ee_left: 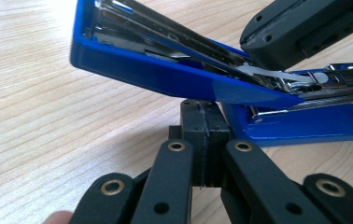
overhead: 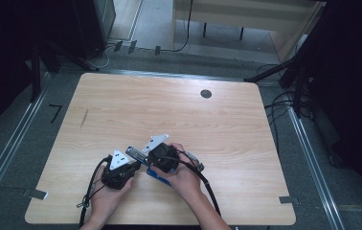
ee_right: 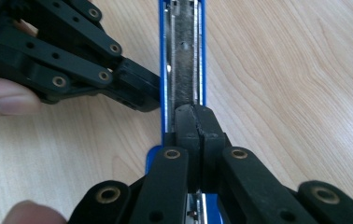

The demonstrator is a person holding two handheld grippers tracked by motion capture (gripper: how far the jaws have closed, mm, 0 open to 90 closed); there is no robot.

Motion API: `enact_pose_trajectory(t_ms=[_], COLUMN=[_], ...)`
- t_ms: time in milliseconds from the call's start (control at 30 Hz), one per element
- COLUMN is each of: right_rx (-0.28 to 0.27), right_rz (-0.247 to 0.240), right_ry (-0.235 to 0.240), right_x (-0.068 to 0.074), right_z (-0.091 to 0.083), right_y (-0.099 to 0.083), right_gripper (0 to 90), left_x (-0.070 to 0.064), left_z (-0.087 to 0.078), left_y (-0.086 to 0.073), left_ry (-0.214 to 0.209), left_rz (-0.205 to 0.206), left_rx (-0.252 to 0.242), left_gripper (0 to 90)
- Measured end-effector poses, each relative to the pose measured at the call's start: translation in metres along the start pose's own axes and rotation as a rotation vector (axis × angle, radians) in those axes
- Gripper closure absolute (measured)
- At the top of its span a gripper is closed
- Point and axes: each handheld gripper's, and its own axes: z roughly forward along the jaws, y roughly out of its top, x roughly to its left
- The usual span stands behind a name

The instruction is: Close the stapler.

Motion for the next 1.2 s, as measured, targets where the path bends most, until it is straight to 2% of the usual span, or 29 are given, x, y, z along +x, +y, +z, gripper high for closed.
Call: enact_pose_trajectory(t_ms=[133,367,567,633,800,967,1033,1067,1200], right_rx=[0.006,0.001,-0.013,-0.015,-0.027,-0.039,-0.045,-0.054,-0.060], right_rz=[-0.019,-0.013,-0.013,-0.015,-0.002,0.000,0.007,0.012,0.011], right_ry=[-0.012,-0.008,-0.011,-0.014,-0.016,-0.020,-0.018,-0.022,-0.023], right_x=[0.005,0.005,0.005,0.005,0.004,0.003,0.003,0.002,0.002], right_z=[0.001,0.000,-0.004,-0.006,-0.013,-0.018,-0.021,-0.024,-0.028], right_y=[0.001,0.003,0.003,0.003,0.001,-0.001,-0.001,-0.002,-0.003], right_gripper=[90.0,90.0,90.0,90.0,90.0,90.0,90.0,90.0,90.0], left_x=[-0.002,-0.004,-0.011,-0.016,-0.026,-0.031,-0.036,-0.041,-0.046], left_z=[0.000,-0.007,-0.008,-0.007,-0.002,0.000,0.002,0.004,0.006], left_y=[-0.001,-0.004,-0.007,-0.007,-0.008,-0.007,-0.007,-0.007,-0.006], left_ry=[-0.001,-0.032,-0.099,-0.112,-0.106,-0.114,-0.094,-0.099,-0.105], left_rz=[0.006,0.001,-0.024,-0.011,0.010,0.010,0.027,0.049,0.062], left_rx=[0.000,-0.024,-0.036,-0.038,-0.045,-0.053,-0.052,-0.048,-0.046], left_gripper=[90.0,90.0,90.0,90.0,90.0,90.0,90.0,90.0,90.0])
